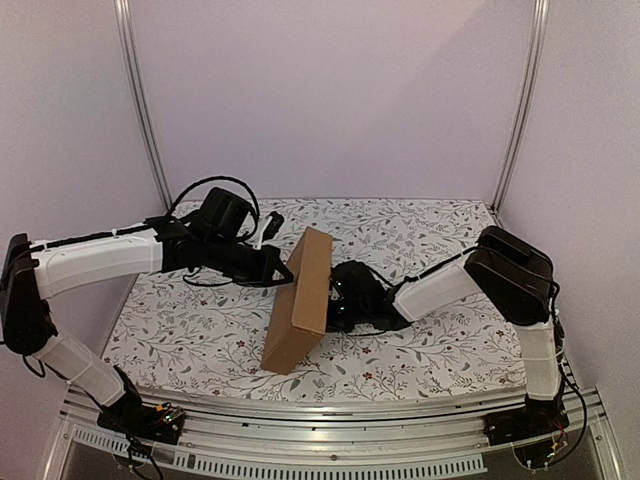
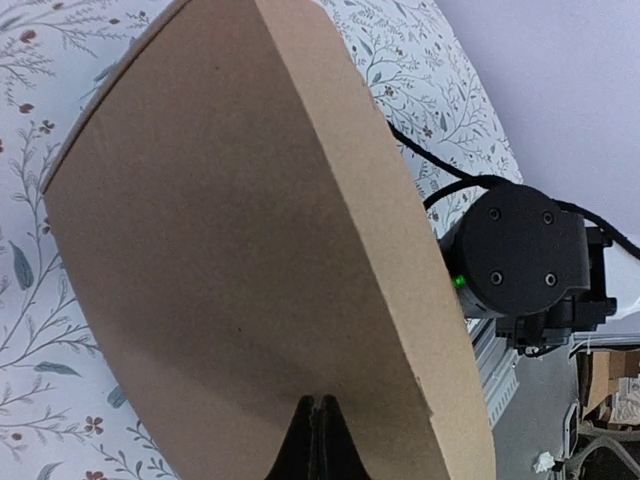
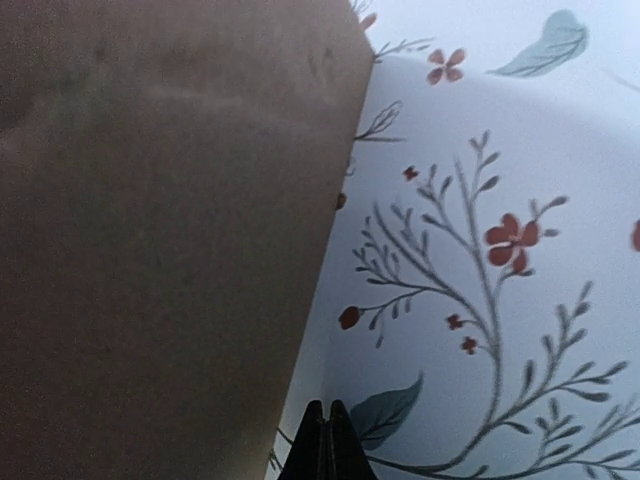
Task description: Fold the paper box
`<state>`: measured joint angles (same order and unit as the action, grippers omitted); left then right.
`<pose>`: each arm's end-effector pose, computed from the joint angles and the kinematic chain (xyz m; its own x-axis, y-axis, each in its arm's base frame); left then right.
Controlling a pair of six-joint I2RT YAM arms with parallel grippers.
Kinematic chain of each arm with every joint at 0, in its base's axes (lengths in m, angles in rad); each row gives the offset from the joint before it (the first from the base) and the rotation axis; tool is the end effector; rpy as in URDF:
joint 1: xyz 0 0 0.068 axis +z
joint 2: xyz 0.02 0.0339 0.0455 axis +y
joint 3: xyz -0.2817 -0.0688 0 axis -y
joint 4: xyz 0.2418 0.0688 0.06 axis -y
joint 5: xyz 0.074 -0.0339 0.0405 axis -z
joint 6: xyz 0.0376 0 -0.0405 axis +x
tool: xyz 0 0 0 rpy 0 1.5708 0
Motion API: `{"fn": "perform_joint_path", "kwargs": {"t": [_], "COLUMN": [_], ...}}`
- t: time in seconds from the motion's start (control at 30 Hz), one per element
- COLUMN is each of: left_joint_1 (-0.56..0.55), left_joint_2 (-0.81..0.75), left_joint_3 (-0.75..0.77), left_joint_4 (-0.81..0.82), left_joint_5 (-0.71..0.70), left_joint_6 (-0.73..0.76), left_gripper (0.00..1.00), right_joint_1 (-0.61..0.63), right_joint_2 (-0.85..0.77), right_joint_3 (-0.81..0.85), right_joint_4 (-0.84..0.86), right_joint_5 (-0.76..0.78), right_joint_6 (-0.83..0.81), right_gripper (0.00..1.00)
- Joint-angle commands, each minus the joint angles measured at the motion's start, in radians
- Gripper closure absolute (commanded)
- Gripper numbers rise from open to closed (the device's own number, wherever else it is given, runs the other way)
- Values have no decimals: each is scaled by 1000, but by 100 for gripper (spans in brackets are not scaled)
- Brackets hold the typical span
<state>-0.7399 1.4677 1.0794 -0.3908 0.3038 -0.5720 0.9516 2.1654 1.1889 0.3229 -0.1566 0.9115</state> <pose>0.2256 -0.2212 0.2805 -0.8697 0.0945 -0.4845 0.3922 0.7283 -0.5619 0.2571 0.3708 0.1125 -0.9088 0.0701 -0.4114 -0.2578 0.6808 0.6856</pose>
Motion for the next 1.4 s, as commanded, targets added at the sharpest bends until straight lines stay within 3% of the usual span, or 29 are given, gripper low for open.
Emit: {"fn": "perform_joint_path", "kwargs": {"t": [0.0,0.3,0.67,0.87,0.97,1.03,1.17,1.27,1.37], "left_joint_1": [-31,-28,53,84,89,92,95,97,107], "left_joint_2": [42,79,37,-15,-54,-84,-122,-114,-95], "left_joint_3": [43,65,-12,-50,-64,-69,-78,-77,-91], "left_joint_4": [26,19,18,1,-11,-18,-37,-74,-77], "left_joint_5": [6,-38,-79,-140,-171,-187,-237,-283,-300], "left_joint_6": [-6,16,30,48,57,66,74,66,43], "left_gripper": [100,100,89,72,60,53,39,38,53], "right_joint_1": [-51,-158,-172,-171,-172,-172,-172,-172,-170], "right_joint_2": [-51,-237,-368,-478,-562,-610,-662,-686,-684], "right_joint_3": [-99,-310,-389,-378,-356,-333,-276,-267,-263], "right_joint_4": [-44,-66,-212,-336,-415,-464,-560,-570,-569], "right_joint_5": [74,149,277,361,404,434,434,388,345], "right_joint_6": [-48,-140,-272,-338,-384,-412,-461,-470,-450], "right_gripper": [100,100,100,99,89,77,69,78,97]}}
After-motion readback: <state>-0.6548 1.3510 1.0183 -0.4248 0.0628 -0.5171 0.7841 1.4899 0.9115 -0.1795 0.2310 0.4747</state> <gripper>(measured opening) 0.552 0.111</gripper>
